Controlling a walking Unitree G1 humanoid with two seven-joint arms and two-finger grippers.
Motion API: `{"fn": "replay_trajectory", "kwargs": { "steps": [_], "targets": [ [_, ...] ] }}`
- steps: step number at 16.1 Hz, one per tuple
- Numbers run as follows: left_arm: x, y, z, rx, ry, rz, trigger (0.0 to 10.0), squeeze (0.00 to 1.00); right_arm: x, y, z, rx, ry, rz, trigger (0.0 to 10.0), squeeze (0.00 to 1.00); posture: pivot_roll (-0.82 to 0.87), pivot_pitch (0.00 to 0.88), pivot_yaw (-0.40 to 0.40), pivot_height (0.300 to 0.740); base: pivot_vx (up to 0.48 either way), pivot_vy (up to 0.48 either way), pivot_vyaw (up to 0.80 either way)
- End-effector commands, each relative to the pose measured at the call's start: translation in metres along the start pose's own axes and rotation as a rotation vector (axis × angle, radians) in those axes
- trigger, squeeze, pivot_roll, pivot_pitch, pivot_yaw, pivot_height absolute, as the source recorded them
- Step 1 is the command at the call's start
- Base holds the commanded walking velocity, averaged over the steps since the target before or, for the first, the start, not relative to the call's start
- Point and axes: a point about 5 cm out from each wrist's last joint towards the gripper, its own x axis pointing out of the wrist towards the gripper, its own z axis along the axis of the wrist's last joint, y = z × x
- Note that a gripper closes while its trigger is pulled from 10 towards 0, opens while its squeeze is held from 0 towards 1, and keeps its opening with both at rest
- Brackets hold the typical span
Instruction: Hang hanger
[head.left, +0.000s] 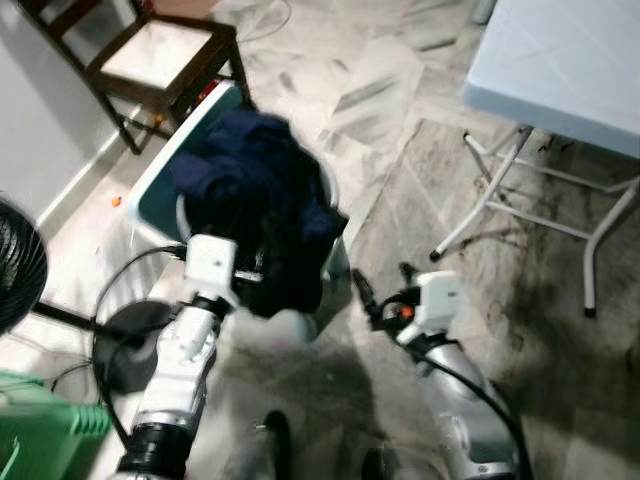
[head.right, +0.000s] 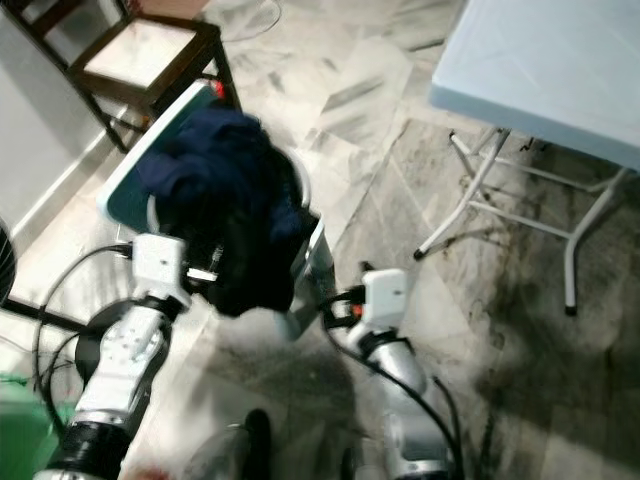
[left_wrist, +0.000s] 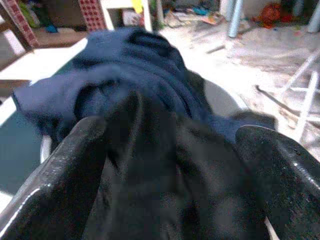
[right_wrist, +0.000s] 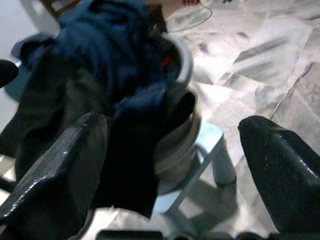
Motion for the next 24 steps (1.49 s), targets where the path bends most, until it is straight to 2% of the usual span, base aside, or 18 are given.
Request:
{"fn": "replay_trajectory", "kwargs": {
  "steps": [1, 8, 9, 10, 12, 15, 17, 20, 22, 24],
  "targets": [
    [-0.002, -0.009, -0.005, -0.008, 0.019, -0.029, 10.0, 0.00, -0.007, -0.009, -0.002, 0.001, 0.014, -0.038, 10.0, 0.00, 0.01, 0.283, 0.043, 0.740, 0.390, 0.000, 0.00],
    [-0.006, -0.018, -0.022, 0.003, 0.120, -0.087, 10.0, 0.00, -0.009, -0.008, -0.004, -0.002, 0.025, -0.033, 10.0, 0.00, 0.00, 0.293, 0.036, 0.740, 0.000, 0.000, 0.00],
    [-0.006, -0.020, -0.027, 0.056, 0.157, -0.147, 10.0, 0.00, -0.010, -0.008, -0.004, -0.005, 0.027, -0.032, 10.0, 0.00, 0.00, 0.296, 0.034, 0.740, 0.000, 0.000, 0.00],
    [-0.006, -0.020, -0.028, 0.074, 0.167, -0.158, 10.0, 0.00, -0.010, -0.008, -0.004, -0.005, 0.028, -0.031, 10.0, 0.00, 0.00, 0.296, 0.034, 0.740, 0.000, 0.000, 0.00],
    [-0.003, -0.009, -0.036, 0.156, 0.236, -0.187, 10.0, 0.00, -0.011, -0.008, -0.004, -0.009, 0.035, -0.033, 10.0, 0.00, -0.01, 0.302, 0.033, 0.740, 0.000, 0.000, 0.00],
    [0.003, 0.006, -0.038, 0.286, 0.259, -0.190, 10.0, 0.00, -0.013, -0.005, -0.007, 0.006, 0.061, -0.007, 10.0, 0.00, -0.01, 0.303, 0.033, 0.740, 0.000, 0.000, 0.00],
    [0.009, 0.006, -0.040, 0.341, 0.271, -0.257, 10.0, 0.00, -0.015, 0.012, -0.012, 0.033, 0.105, 0.138, 10.0, 0.00, -0.01, 0.307, 0.034, 0.740, 0.000, 0.000, 0.00],
    [0.017, -0.006, -0.039, 0.358, 0.247, -0.352, 10.0, 0.00, -0.019, 0.016, -0.011, 0.030, 0.112, 0.171, 10.0, 0.00, -0.03, 0.318, 0.037, 0.740, 0.000, 0.000, 0.00],
    [0.018, -0.022, -0.049, 0.424, 0.292, -0.434, 10.0, 0.00, -0.023, 0.013, -0.010, 0.041, 0.123, 0.158, 10.0, 0.00, -0.05, 0.326, 0.040, 0.740, 0.000, 0.000, 0.00],
    [0.019, -0.027, -0.053, 0.489, 0.312, -0.476, 10.0, 0.00, -0.026, 0.015, -0.011, 0.045, 0.135, 0.173, 10.0, 0.00, -0.05, 0.328, 0.041, 0.740, 0.000, 0.000, 0.00]
  ]
}}
